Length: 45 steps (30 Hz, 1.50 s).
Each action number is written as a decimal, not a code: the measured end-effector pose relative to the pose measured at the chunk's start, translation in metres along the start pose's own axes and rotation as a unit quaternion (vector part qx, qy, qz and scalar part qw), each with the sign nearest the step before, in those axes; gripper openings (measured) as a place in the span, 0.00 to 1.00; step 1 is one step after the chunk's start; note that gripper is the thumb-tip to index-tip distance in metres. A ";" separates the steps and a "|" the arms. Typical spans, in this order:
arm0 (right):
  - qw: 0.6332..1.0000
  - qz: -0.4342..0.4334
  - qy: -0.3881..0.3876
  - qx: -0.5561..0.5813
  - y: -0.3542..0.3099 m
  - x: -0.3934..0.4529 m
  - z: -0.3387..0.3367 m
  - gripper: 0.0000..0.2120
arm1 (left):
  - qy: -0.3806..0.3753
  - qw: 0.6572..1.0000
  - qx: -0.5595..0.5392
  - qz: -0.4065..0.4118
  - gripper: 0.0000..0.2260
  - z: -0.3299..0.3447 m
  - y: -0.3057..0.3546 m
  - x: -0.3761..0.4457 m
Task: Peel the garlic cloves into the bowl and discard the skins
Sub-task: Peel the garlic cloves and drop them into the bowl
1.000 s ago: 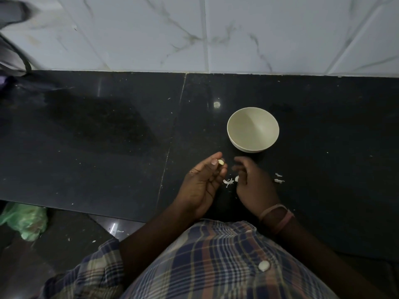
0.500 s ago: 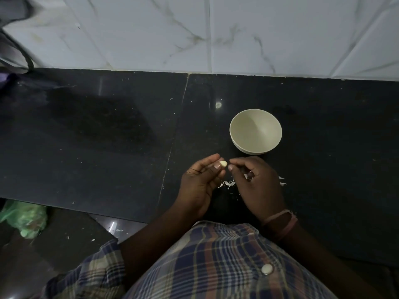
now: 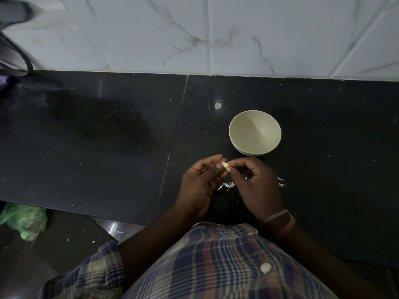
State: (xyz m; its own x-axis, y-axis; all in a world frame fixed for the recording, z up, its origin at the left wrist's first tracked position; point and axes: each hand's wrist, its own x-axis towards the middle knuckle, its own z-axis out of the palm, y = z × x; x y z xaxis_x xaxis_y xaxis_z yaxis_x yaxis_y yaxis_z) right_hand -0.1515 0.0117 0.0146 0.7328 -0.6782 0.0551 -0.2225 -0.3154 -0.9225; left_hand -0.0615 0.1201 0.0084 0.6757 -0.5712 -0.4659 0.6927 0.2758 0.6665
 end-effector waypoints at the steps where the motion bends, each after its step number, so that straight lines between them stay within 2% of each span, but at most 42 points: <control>1: 1.000 -0.001 0.001 -0.003 0.000 0.000 0.000 0.05 | -0.001 1.000 -0.001 0.000 0.12 0.001 0.000 0.000; 12: 0.998 -0.042 0.006 -0.056 0.007 0.002 -0.003 0.03 | -0.006 1.000 0.023 -0.012 0.13 0.007 -0.001 0.003; 15: 0.999 -0.018 0.003 -0.050 0.009 0.002 -0.003 0.02 | -0.005 0.999 0.043 -0.022 0.11 0.008 -0.001 0.004; 20: 0.997 0.073 0.016 -0.015 0.020 0.005 -0.002 0.03 | 0.011 0.998 0.027 -0.058 0.13 0.015 0.000 0.012; 26: 0.995 0.062 0.035 -0.067 0.030 0.009 -0.012 0.07 | 0.027 0.995 0.008 -0.095 0.06 0.040 0.002 0.046; 34: 0.992 0.065 0.074 -0.077 0.028 0.021 -0.014 0.08 | 0.149 0.983 0.080 -0.070 0.07 0.074 -0.010 0.080; 41: 0.990 0.076 0.088 -0.078 0.034 0.015 -0.015 0.08 | 0.190 0.974 0.111 -0.047 0.07 0.075 -0.014 0.078; 43: 0.990 0.065 0.090 -0.092 0.034 0.010 -0.014 0.07 | 0.211 0.969 0.106 -0.066 0.11 0.069 -0.018 0.074; 45: 0.991 0.045 0.067 -0.105 0.031 0.003 -0.010 0.08 | 0.207 0.964 0.110 -0.124 0.12 0.063 -0.025 0.060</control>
State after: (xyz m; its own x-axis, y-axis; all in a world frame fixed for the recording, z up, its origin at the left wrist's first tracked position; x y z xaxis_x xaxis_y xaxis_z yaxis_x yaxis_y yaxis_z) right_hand -0.1627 -0.0067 -0.0095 0.6153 -0.7873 0.0395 -0.4224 -0.3715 -0.8268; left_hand -0.0544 0.0306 0.0001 0.5707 -0.2277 -0.7890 0.8064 -0.0260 0.5908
